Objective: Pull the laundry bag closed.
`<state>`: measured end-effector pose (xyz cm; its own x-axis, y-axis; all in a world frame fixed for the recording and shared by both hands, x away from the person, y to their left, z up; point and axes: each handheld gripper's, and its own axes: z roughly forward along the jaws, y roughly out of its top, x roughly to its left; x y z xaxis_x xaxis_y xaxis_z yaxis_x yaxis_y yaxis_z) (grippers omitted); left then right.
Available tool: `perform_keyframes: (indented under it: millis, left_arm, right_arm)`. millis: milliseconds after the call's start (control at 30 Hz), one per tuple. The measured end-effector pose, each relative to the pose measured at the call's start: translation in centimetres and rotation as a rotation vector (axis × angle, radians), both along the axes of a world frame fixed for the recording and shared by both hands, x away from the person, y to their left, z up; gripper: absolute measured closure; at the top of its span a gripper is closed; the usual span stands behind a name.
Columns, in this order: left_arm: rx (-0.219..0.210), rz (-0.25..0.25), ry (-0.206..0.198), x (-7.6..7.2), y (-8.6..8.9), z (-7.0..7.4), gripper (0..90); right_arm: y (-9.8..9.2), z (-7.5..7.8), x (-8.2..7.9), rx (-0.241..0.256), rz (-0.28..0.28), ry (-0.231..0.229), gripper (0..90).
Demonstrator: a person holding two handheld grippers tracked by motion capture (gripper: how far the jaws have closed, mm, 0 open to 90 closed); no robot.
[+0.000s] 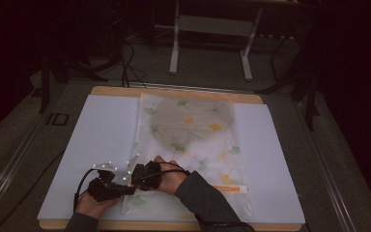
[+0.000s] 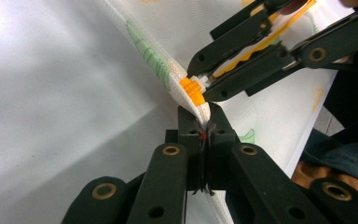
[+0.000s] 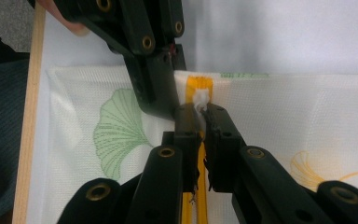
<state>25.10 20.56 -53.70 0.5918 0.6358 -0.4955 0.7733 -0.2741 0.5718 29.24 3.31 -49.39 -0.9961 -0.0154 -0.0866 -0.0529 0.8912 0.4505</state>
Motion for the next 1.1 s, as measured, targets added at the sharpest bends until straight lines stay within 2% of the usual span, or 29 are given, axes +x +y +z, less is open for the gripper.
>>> perform_keyframes:
  millis: [1100]
  left_arm:
    - [-0.011, -0.009, -0.005, -0.05, 0.19, 0.06, 88.1]
  right_arm:
    - [-0.34, -0.51, 0.05, -0.010, -0.005, 0.003, 84.9]
